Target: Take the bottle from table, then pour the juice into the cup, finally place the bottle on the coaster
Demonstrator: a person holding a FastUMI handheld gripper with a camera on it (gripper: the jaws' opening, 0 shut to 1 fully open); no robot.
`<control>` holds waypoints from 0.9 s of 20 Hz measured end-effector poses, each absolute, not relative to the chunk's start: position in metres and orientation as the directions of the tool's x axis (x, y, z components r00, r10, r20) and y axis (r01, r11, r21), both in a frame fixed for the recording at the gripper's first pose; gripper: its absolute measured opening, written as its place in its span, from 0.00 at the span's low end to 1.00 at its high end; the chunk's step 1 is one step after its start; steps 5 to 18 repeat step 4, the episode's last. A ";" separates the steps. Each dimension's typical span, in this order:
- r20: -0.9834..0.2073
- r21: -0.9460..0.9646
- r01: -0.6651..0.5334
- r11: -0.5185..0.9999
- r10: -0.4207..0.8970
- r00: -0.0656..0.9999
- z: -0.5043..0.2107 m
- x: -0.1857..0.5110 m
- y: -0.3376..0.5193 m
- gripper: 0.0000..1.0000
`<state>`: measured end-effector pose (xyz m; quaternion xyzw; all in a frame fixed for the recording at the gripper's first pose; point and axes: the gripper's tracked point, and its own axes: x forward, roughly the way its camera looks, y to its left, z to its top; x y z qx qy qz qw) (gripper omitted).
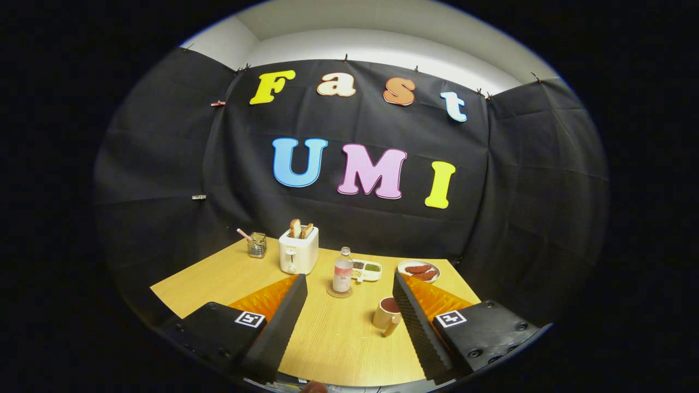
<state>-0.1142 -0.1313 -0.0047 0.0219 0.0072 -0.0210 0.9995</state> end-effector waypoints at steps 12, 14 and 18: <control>-0.023 0.074 0.076 0.994 -0.075 0.997 -0.018 -0.115 -0.126 0.97; -0.023 0.074 0.076 0.994 -0.075 0.997 -0.018 -0.115 -0.126 0.97; -0.023 0.074 0.076 0.994 -0.075 0.997 -0.018 -0.115 -0.126 0.97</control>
